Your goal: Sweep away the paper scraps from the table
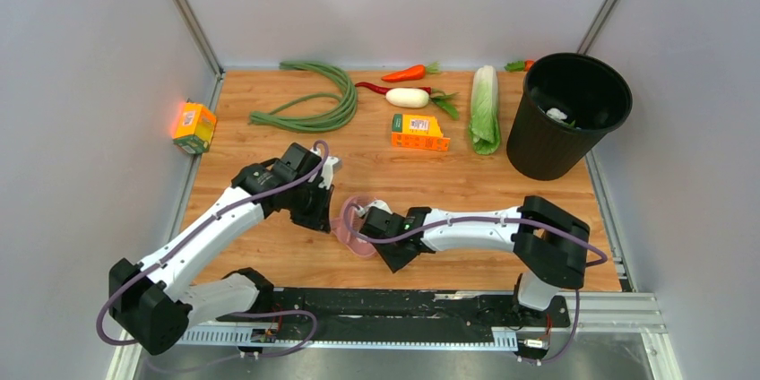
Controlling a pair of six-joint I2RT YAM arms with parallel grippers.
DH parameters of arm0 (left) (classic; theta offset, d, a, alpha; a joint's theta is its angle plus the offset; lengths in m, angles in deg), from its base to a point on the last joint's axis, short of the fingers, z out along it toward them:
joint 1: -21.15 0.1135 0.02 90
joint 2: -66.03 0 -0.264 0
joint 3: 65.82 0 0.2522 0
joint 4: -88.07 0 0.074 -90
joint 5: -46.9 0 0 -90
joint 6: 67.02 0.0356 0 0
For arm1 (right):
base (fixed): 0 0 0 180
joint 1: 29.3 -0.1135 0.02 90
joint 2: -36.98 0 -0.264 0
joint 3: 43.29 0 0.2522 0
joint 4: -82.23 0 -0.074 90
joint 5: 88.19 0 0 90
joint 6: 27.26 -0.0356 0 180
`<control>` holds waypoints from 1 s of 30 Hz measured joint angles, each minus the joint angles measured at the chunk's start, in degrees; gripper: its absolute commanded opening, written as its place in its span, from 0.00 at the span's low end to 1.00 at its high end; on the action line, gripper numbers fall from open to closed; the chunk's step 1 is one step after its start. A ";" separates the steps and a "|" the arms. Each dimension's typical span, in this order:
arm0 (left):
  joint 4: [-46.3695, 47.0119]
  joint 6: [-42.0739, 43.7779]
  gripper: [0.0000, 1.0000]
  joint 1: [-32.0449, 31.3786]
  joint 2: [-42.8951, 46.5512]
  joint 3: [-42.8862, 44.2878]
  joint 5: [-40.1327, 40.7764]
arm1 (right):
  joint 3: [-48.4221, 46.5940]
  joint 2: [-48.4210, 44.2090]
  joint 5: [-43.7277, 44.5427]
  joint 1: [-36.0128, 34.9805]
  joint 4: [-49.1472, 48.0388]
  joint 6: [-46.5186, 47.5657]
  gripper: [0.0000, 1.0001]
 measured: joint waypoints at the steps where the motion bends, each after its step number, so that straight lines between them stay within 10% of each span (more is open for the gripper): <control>1: -0.09 -0.20 0.00 -0.09 0.48 -0.17 -0.22 | 0.11 -0.15 0.00 0.00 0.04 0.00 0.00; 30: -14.91 -6.29 0.00 -0.39 8.31 16.76 21.75 | -0.48 -6.36 1.75 0.11 1.62 -1.42 0.00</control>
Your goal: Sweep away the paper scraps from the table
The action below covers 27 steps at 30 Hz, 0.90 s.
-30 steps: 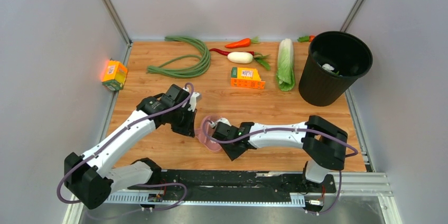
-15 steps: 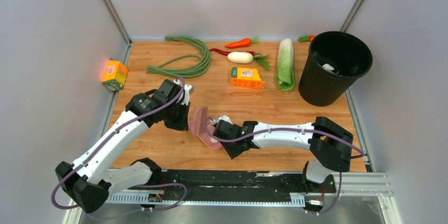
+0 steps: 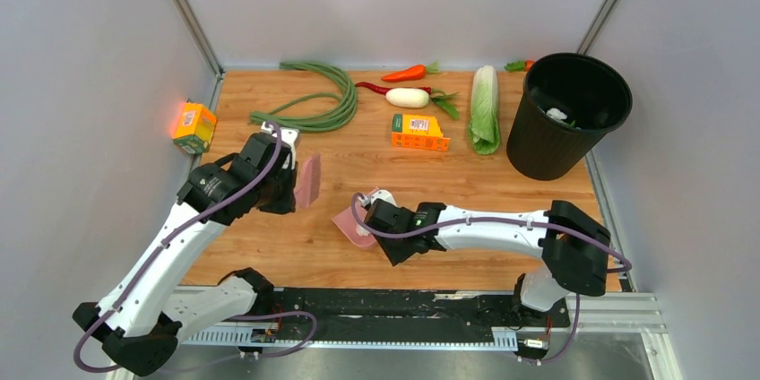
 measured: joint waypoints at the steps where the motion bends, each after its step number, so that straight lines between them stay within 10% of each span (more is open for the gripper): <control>1: -0.35 0.00 0.00 0.00 0.33 0.00 1.11 | -0.50 -0.20 0.24 0.00 0.46 0.00 0.00; 27: 11.06 4.22 0.00 4.83 4.79 -14.10 -1.53 | -22.05 -0.33 3.74 4.48 12.63 1.81 0.00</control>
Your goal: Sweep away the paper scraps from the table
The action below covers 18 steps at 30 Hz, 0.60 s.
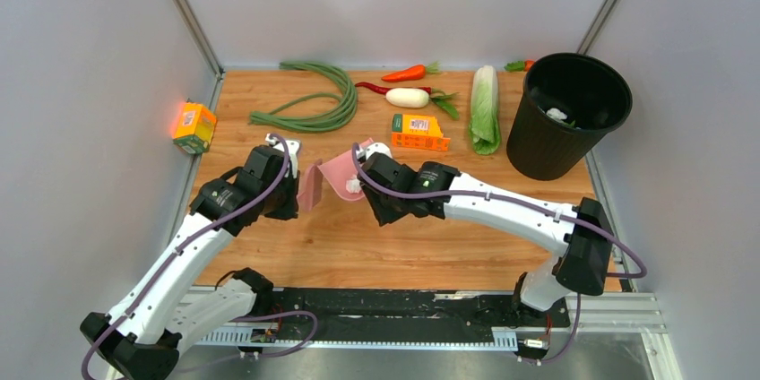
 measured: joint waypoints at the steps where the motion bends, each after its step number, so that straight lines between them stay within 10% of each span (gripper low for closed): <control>1: 0.20 0.09 0.00 0.02 0.00 0.00 -0.35 | -0.11 -0.11 0.11 0.61 0.37 0.22 0.00; 18: 0.92 0.63 0.00 0.04 0.07 0.00 -2.47 | -0.35 -8.07 0.48 15.65 3.30 4.57 0.00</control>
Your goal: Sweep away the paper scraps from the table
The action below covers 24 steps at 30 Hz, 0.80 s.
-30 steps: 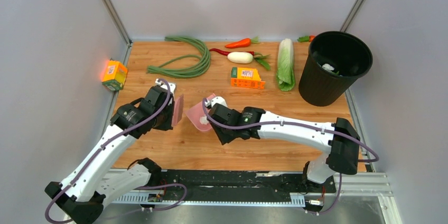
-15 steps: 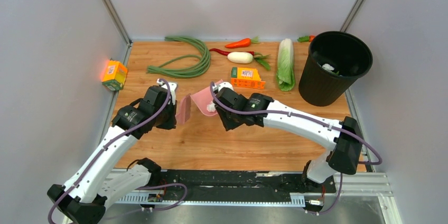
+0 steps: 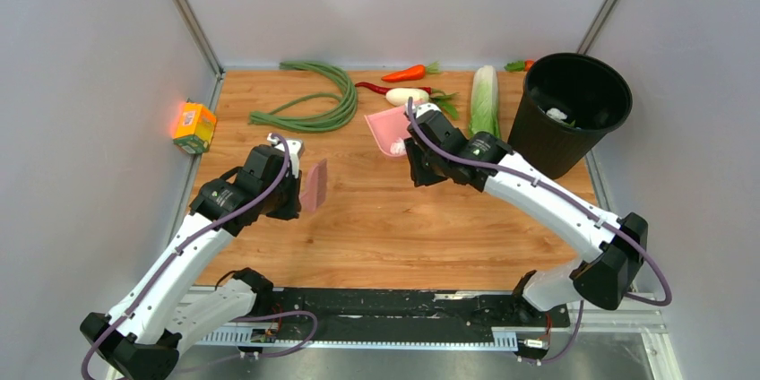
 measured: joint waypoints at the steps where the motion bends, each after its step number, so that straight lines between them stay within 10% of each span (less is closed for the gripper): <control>1: 0.04 0.00 0.00 0.00 0.00 0.00 -0.04 | -0.22 -0.07 -0.02 0.85 0.20 0.24 0.00; 24: 0.63 0.15 0.00 0.00 0.00 0.00 -0.20 | -16.55 1.07 -4.66 21.03 0.94 3.78 0.00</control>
